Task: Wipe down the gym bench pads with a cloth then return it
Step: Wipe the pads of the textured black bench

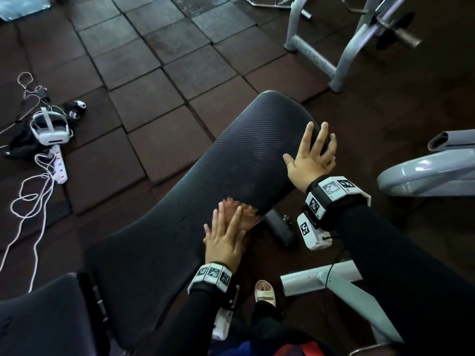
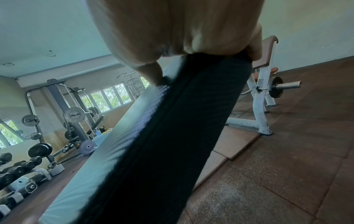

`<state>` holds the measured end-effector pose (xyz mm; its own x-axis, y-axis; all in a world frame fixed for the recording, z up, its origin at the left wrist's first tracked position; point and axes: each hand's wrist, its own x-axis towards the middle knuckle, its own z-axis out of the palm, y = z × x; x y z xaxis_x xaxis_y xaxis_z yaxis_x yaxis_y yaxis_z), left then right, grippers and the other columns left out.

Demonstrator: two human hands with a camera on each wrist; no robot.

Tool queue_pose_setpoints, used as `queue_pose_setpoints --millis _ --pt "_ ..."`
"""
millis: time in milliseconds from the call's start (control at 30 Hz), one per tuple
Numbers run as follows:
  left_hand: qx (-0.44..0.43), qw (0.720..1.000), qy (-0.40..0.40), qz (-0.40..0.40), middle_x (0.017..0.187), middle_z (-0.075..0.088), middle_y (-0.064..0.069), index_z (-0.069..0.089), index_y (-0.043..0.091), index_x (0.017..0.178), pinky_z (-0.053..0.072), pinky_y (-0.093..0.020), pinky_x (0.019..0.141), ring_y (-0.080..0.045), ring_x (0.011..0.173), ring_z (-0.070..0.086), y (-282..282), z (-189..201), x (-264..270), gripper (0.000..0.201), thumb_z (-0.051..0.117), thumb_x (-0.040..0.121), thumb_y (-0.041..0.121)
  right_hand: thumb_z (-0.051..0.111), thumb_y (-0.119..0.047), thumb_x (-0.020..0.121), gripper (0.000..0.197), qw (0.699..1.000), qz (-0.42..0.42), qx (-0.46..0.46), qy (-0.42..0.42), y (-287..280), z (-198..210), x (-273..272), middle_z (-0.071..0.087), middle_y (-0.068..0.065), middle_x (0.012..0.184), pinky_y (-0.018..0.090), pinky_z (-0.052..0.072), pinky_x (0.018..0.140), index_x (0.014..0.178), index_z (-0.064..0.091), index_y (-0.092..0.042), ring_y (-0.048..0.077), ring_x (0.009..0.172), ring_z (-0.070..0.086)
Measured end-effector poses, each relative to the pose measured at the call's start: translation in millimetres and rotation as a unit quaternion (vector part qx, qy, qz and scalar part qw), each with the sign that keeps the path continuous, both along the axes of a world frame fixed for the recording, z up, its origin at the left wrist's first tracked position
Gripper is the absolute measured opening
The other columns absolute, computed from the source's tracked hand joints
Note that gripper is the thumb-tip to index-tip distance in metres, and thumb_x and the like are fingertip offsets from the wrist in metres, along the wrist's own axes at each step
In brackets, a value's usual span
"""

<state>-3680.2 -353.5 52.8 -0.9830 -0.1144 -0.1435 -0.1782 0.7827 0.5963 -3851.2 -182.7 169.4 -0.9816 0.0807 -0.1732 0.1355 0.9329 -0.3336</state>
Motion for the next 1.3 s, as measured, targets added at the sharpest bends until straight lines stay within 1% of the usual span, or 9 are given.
queue_pose_setpoints --millis 167,300,467,667,833,1000,1067,1200,1300 --pt "0.056 0.99 -0.065 0.11 0.157 -0.013 0.008 0.004 0.048 0.14 -0.004 -0.051 0.114 -0.017 0.146 -0.009 -24 -1 -8 0.057 0.041 0.099 0.033 0.044 -0.044 0.093 0.083 1.0 0.006 -0.005 0.011 2 -3 1 -0.023 0.007 0.154 0.059 0.013 0.11 0.147 -0.016 -0.023 0.033 0.141 -0.012" --pt "0.015 0.981 -0.114 0.156 0.158 -0.015 -0.002 0.002 0.042 0.148 0.002 -0.054 0.115 -0.021 0.146 -0.008 -15 14 -40 0.053 0.028 0.101 0.037 0.044 -0.044 0.092 0.084 1.0 0.009 -0.003 0.022 4 -6 1 -0.022 0.007 0.154 0.058 0.013 0.11 0.148 -0.015 -0.023 0.033 0.141 -0.012" --pt "0.025 0.996 -0.068 0.047 0.155 -0.025 0.001 -0.003 0.041 0.148 -0.01 -0.046 0.114 -0.016 0.143 -0.019 22 31 -51 0.057 0.028 0.1 0.041 0.044 -0.046 0.092 0.083 1.0 0.003 0.007 0.026 4 -6 1 -0.023 0.005 0.154 0.055 0.013 0.112 0.148 -0.013 -0.025 0.032 0.141 -0.012" --pt "0.198 0.98 -0.03 0.008 0.153 -0.013 0.021 0.001 0.048 0.144 -0.011 -0.032 0.114 0.005 0.14 -0.016 -25 23 -33 0.053 0.029 0.102 0.033 0.047 -0.037 0.093 0.075 0.995 -0.011 0.037 0.093 -6 -17 28 -0.014 0.013 0.156 0.051 0.005 0.114 0.15 0.003 -0.017 0.038 0.142 -0.012" --pt "0.063 0.989 -0.13 -0.016 0.157 -0.013 0.013 0.004 0.04 0.149 -0.002 -0.052 0.114 -0.009 0.144 -0.014 -97 -1 -18 0.056 0.033 0.101 0.033 0.045 -0.034 0.095 0.068 0.994 -0.059 -0.006 0.086 -56 -47 84 -0.014 0.012 0.156 0.053 0.003 0.113 0.15 0.008 -0.02 0.04 0.141 -0.01" --pt "0.006 0.981 -0.193 -0.026 0.157 -0.019 0.011 -0.005 0.049 0.145 0.007 -0.06 0.112 -0.019 0.145 -0.016 -155 -25 1 0.065 0.039 0.098 0.039 0.044 -0.037 0.095 0.062 0.994 -0.071 -0.013 0.087 -120 -71 122 -0.014 0.007 0.156 0.059 0.007 0.111 0.149 0.012 -0.033 0.043 0.14 -0.009" --pt "0.004 0.977 -0.212 -0.011 0.157 -0.022 0.006 -0.011 0.053 0.141 0.01 -0.062 0.111 -0.022 0.145 -0.016 -172 -32 7 0.068 0.04 0.096 0.047 0.04 -0.044 0.094 0.063 0.995 -0.066 -0.013 0.08 -141 -79 129 -0.021 0.0 0.154 0.062 0.008 0.11 0.147 0.007 -0.04 0.042 0.141 -0.011" --pt "0.031 0.975 -0.219 -0.022 0.154 -0.026 0.012 -0.016 0.059 0.132 0.02 -0.061 0.111 -0.025 0.144 -0.016 -192 -40 13 0.074 0.046 0.093 0.051 0.041 -0.063 0.084 0.081 0.996 -0.054 0.049 0.042 -166 -92 134 -0.023 -0.001 0.153 0.064 0.002 0.108 0.148 0.002 -0.035 0.042 0.14 -0.016" --pt "0.068 0.974 -0.211 -0.038 0.146 -0.031 0.019 -0.012 0.057 0.134 0.023 -0.049 0.111 -0.028 0.143 -0.02 -199 -44 13 0.077 0.052 0.092 0.047 0.052 -0.049 0.087 0.079 0.995 -0.062 0.062 0.051 -168 -96 135 -0.019 0.0 0.154 0.065 0.008 0.109 0.149 0.006 -0.031 0.043 0.14 -0.013"
